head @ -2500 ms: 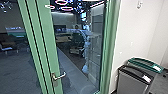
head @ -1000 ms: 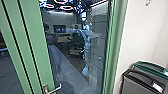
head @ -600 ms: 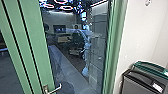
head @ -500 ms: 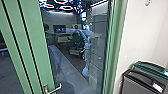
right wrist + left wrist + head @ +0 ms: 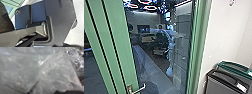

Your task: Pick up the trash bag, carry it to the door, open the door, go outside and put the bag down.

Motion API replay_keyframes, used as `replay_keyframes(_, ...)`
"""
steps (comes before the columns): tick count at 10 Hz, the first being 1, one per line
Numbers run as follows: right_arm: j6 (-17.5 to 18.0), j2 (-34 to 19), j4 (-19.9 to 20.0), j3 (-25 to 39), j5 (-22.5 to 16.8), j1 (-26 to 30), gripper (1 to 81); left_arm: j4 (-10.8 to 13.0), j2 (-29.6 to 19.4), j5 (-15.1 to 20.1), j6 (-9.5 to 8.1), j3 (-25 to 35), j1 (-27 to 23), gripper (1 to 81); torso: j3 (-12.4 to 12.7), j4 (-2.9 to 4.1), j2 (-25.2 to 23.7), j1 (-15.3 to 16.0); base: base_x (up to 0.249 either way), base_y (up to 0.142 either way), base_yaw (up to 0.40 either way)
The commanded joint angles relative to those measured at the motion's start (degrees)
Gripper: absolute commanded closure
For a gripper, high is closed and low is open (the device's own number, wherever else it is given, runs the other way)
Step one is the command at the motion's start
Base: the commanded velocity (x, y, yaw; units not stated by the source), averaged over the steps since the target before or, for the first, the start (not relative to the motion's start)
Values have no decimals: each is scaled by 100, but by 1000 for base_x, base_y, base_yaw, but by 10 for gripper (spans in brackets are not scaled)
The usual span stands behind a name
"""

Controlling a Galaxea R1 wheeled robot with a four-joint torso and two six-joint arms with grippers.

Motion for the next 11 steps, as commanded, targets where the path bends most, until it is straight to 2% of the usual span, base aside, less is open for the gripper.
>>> replay_keyframes(1, -8, 22, -56, 21, -310, 323, 10, 0, -41, 411, -14, 3, -409, 811, 2, 0, 0, 0, 0, 0, 0)
replay_keyframes(4, -8, 22, -56, 21, -310, 315, 10, 0, -41, 411, -14, 3, -409, 811, 0, 0, 0, 0, 0, 0, 58)
replay_keyframes(11, 1, 5, 23, 56, -196, 271, 10, 0, -103, 385, 4, 21, -313, 811, 2, -2, -2, -2, 0, 0, 297)
